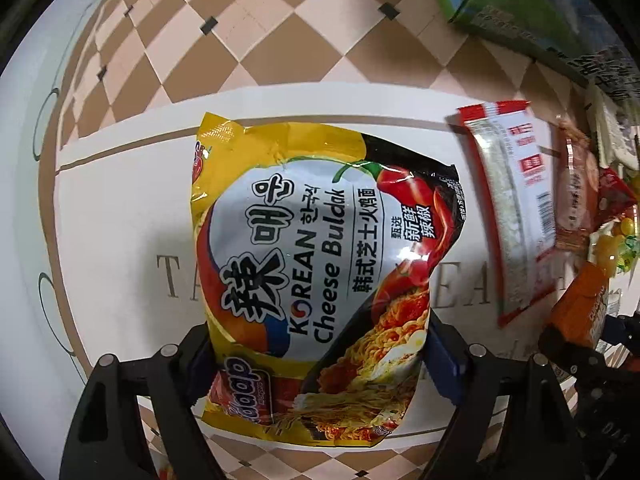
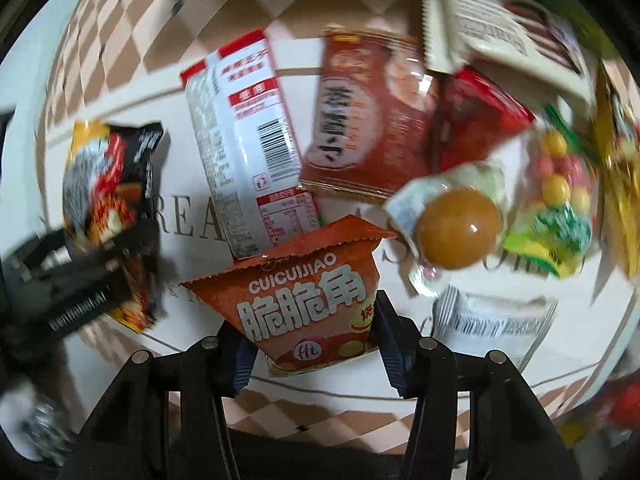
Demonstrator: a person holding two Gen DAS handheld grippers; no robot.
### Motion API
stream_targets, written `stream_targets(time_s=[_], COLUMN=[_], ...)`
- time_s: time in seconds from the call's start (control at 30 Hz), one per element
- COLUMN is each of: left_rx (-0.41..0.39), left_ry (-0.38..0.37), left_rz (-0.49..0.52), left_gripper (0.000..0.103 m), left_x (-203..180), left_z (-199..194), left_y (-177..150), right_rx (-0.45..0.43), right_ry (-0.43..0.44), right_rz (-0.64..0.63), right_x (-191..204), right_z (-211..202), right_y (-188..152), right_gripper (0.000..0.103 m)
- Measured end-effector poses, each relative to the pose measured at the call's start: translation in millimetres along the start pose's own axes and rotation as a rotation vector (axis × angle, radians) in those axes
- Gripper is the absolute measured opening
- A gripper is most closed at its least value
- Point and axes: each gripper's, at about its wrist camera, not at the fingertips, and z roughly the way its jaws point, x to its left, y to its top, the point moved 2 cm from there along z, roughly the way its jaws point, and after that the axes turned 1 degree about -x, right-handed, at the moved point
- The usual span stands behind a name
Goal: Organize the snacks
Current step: 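Carry both bags into the cardboard box and open both tools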
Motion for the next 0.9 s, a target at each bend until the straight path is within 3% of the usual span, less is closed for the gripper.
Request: stream_targets(time_s=[0.13, 0.27, 0.3, 0.33, 0.5, 0.67, 0.73, 0.8, 0.9], left_rx=[-0.06, -0.118, -0.135, -0.147, -0.225, -0.278, -0.298, -0.307, -0.285], left_ry=[0.01, 0.001, -0.004, -0.01, -0.105, -0.234, -0.26, -0.268, -0.286], left_rz=[-0.005, -0.011, -0.015, -0.018, -0.072, -0.109, -0.11, -0.108, -0.105], left_gripper=[0.085, 0.085, 0.085, 0.085, 0.085, 0.085, 0.085, 0.085, 0.085], left_x=[-0.5, -5.7, -8.7, -9.8, -21.2, -32.4, -38.7, -47.2, -57.2], left_z=[5.3, -13.9, -19.9, -24.2, -71.5, -141.5, -157.7, -180.6, -179.4], left_y=[-3.0, -6.5, -10.3, -12.6, -19.1, 9.3, 24.4, 56.1, 100.1], right_rx=[-0.019, -0.051, -0.058, -0.067, -0.126, -0.215, -0.25, -0.279, -0.304], right_ry=[0.067, 0.134, 0.146, 0.165, 0.237, 0.277, 0.271, 0.267, 0.25], right_rz=[0.034, 0.036, 0.036, 0.032, 0.01, -0.002, -0.007, -0.002, 0.006], right_x=[-23.9, -41.0, -20.4, -27.6, -45.9, -82.0, -83.6, -92.1, -95.0], right_z=[-32.3, -81.6, -96.3, -111.2, -158.9, -235.1, -247.1, -265.9, -266.5], right_y=[7.8, 6.4, 3.7, -0.6, 2.4, 21.3, 33.8, 52.1, 98.1], right_gripper=[0.054, 0.054, 0.054, 0.054, 0.054, 0.054, 0.054, 0.054, 0.054])
